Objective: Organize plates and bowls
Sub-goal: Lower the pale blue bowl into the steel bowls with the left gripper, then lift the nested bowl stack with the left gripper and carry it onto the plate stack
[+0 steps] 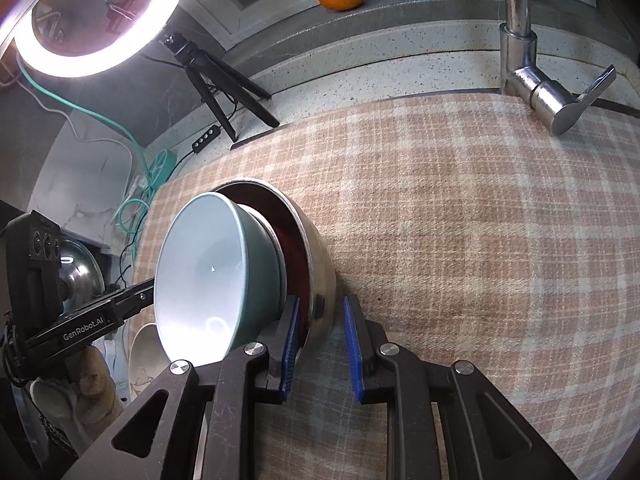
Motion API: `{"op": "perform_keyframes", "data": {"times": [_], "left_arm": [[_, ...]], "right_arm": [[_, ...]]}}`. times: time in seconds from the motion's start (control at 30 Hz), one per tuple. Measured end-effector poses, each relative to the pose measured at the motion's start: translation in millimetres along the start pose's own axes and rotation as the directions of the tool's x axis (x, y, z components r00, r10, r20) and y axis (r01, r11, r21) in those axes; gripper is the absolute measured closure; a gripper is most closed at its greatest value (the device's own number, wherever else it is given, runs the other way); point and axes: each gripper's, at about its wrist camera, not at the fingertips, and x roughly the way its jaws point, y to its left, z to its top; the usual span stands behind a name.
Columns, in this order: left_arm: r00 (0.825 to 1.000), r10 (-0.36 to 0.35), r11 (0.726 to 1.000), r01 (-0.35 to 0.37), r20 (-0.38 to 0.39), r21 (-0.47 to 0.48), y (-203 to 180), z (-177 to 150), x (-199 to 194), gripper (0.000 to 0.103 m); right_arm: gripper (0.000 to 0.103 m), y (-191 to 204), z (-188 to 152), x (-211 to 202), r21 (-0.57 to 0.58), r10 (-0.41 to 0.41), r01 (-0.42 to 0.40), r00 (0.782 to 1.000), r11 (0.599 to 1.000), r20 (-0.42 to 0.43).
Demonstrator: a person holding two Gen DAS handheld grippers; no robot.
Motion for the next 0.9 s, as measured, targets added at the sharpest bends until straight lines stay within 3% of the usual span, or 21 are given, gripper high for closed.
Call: {"op": "perform_keyframes", "data": {"times": [0.1,0.9], "left_arm": [[1.000,0.001,1.000,-0.001,0.000,0.004,-1,0,0,0.096],[0.999,0.013,1.000,-0.014,0.032,0.027,-12,3,-14,0.096]], "right_arm": [[0.091,3,0,2,-0.009,0.000,0.000,1.000,1.000,-0.007],[0.092,13,4,-13,-0.055,-0.045,0.045,0.999,0.997,0.008]]}}
